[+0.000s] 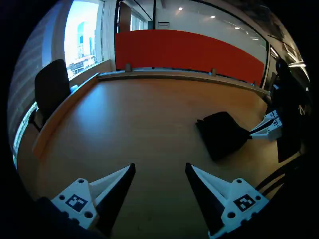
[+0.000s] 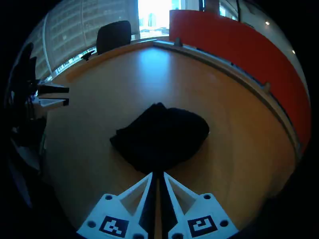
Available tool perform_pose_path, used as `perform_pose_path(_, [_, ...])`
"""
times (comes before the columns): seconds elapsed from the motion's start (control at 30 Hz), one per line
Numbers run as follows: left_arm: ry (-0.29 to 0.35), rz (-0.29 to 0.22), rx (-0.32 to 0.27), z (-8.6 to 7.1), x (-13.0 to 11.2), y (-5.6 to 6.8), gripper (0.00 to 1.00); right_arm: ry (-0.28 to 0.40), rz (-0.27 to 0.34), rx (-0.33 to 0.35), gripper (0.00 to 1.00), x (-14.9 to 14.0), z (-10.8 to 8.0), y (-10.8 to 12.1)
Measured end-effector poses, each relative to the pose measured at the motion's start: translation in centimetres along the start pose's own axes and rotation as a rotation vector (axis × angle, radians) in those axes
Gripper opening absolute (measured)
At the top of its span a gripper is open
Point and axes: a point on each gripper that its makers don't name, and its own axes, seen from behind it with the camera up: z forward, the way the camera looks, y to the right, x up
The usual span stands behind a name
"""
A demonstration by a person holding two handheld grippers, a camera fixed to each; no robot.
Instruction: Fold towel
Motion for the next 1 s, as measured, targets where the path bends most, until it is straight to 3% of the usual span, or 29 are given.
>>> perform_pose_path(0.4, [0.011, 0.022, 0.0, -0.2, 0.4, 0.3, 0.93, 0.101, -0.066, 0.0, 0.05, 7.5, -3.4, 1.6])
perform_pose_path(0.77, [0.04, 0.026, 0.005, -0.4, 1.8, 0.3, 0.93, 0.201, -0.084, -0.023, 0.05, 14.5, -7.6, 3.3])
perform_pose_path(1.0, [0.054, 0.028, 0.002, -0.5, 2.5, 0.7, 0.93, 0.221, -0.079, -0.038, 0.05, 15.5, -9.2, 4.6])
